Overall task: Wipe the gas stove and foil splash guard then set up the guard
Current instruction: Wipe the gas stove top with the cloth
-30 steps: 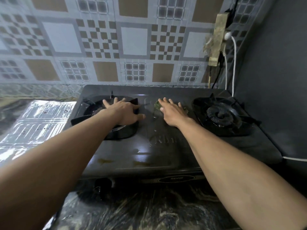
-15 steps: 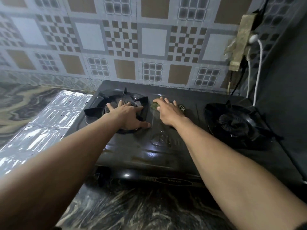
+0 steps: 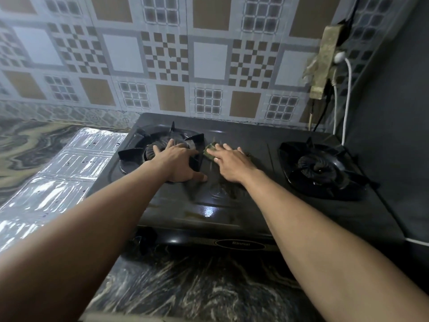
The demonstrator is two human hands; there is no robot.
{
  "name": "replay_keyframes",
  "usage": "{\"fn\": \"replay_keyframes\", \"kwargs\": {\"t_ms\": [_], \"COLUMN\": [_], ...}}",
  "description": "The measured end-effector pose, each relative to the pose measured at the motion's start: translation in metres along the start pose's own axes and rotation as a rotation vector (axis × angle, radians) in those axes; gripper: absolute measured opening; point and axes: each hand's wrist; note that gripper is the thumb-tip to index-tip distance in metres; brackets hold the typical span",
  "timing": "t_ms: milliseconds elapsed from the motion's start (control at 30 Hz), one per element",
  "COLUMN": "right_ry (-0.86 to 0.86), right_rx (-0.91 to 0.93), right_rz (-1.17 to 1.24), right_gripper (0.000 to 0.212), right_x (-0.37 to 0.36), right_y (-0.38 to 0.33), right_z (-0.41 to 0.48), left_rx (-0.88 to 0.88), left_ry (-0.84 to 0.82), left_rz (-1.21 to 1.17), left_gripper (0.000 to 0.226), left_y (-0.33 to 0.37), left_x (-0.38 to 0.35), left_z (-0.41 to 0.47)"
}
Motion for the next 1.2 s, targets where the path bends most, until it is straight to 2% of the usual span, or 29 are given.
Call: {"fn": "replay_keyframes", "kwargs": {"t_ms": [100, 233, 467, 667, 933, 1200], "right_ry": [0.022, -0.035, -0.031, 0.006, 0.012, 0.039], "right_rx": [-0.017, -0.027, -0.078, -0.152, -0.3, -0.403], "right_rz": [-0.021, -0.024, -0.048, -0.041, -0.053, -0.024], "right_gripper": [0.056, 0.067, 0.063, 0.058, 0.06, 0.062], "right_x": [-0.003, 0.001, 0.002, 0.005, 0.017, 0.022], "right_y": [-0.001, -0.002, 0.007, 0.017, 0.052, 0.065], "right_z": [-0.004, -0.005, 0.005, 0.007, 0.005, -0.01], "left_rx": [-0.039, -0.072, -0.108, -0.148, -0.142, -0.142], "left_ry": [0.031, 0.039, 0.04, 0.037, 0.036, 0.039], "left_rz": [0.005, 0.028, 0.06, 0.137, 0.198, 0.167], "left_gripper": [0.098, 0.095, 0.096, 0.08, 0.092, 0.085], "left_y": [0.0, -0.002, 0.007, 0.006, 0.008, 0.009], "left_x": [0.0, -0.002, -0.002, -0.001, -0.004, -0.004], "left_z": [-0.001, -0.001, -0.001, 0.003, 0.006, 0.004]}}
Point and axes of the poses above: each hand's wrist, its own z-axis towards the middle knuckle, its own x-axis out of the back of the hand, y = z × x, and after that the axes turned 14 degrees about -x, right-handed
